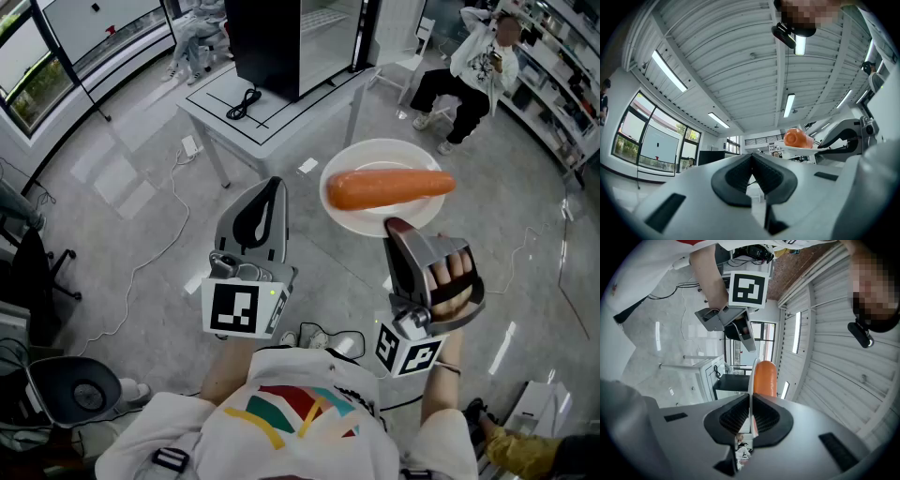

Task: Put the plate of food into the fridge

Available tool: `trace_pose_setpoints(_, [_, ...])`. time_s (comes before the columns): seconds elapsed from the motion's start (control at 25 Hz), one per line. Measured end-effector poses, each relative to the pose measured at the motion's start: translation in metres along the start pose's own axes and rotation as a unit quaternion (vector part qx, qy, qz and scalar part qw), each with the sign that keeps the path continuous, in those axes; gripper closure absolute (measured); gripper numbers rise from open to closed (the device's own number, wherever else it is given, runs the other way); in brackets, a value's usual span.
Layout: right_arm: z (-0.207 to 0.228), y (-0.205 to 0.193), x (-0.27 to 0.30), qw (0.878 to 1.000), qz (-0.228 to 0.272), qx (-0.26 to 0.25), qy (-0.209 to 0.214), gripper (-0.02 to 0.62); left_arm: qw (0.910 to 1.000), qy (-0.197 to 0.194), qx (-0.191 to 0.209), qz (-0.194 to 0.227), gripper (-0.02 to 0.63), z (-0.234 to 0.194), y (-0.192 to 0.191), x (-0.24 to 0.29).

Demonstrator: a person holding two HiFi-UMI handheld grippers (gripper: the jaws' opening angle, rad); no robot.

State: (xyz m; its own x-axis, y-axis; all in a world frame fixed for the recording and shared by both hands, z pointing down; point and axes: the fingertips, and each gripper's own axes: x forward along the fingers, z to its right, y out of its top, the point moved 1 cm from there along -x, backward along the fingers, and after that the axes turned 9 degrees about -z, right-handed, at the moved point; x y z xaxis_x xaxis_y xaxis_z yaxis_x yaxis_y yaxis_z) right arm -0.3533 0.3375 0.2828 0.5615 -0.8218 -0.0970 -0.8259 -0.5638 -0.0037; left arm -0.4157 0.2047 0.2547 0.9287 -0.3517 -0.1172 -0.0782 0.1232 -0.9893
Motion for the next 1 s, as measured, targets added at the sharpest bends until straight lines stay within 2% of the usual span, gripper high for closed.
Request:
trace_pose_setpoints(0.44, [-0.001, -0.001, 0.0, 1.0, 0.007, 0.003, 0.001, 0.577, 1.0, 0.0, 0.005, -0.001, 0.6, 0.006, -0.002, 0.003])
trace_pose_setpoints(1.0, [-0.02, -0.023, 0.006, 0.999, 0.027, -0.001, 0.019, 0.575, 0.9999, 0.012, 0.005, -0.009, 0.6, 0.019, -0.015, 0.017])
